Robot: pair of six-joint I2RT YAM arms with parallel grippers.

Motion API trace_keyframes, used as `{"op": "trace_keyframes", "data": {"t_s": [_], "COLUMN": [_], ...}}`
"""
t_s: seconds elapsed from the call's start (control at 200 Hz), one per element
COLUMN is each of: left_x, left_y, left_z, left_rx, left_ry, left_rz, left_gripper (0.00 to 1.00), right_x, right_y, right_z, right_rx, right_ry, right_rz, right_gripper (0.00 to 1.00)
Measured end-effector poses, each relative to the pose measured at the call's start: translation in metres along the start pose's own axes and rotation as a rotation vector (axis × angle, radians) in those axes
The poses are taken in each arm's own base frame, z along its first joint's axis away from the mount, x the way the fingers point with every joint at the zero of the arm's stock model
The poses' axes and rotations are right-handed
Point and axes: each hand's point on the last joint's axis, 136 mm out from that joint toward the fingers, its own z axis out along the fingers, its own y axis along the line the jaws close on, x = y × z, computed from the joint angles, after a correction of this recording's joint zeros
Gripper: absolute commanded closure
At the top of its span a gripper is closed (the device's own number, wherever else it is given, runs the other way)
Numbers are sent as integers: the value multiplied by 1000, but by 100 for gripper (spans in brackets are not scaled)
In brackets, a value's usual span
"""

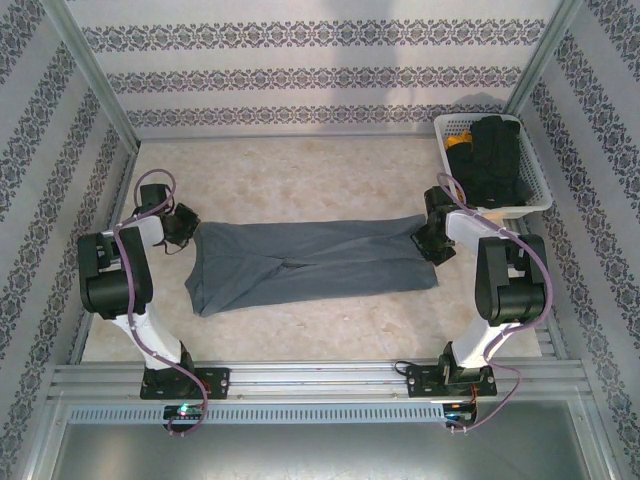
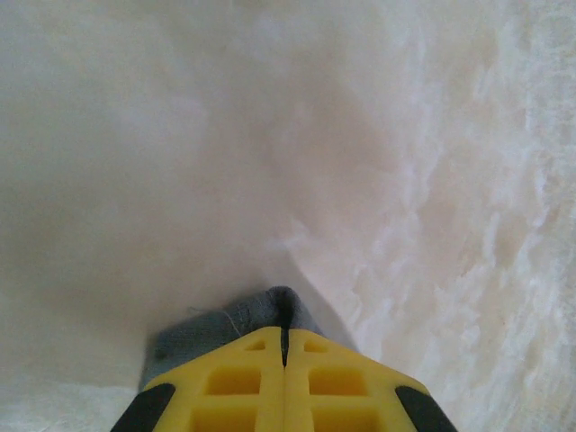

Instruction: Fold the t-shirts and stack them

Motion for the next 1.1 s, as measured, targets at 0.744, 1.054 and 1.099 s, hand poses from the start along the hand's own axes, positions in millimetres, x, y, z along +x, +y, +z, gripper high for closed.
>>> {"op": "trace_keyframes", "data": {"t_s": [0.744, 1.054, 1.099], "left_x": [-23, -86, -90], "left_y": [12, 2, 0], "left_z": [-2, 2, 2], "left_rx": [-35, -2, 1], "left_ry": [8, -57, -63], "left_rz": [-36, -58, -51], "left_gripper": [100, 95, 68], "right_x": [2, 31, 31], "right_y": [-1, 47, 55], "right_z": [-1, 5, 6], "right_rx": [-11, -76, -85], "right_ry": [34, 115, 129], "right_rz": [-100, -195, -200], "right_gripper": [99, 89, 78]}}
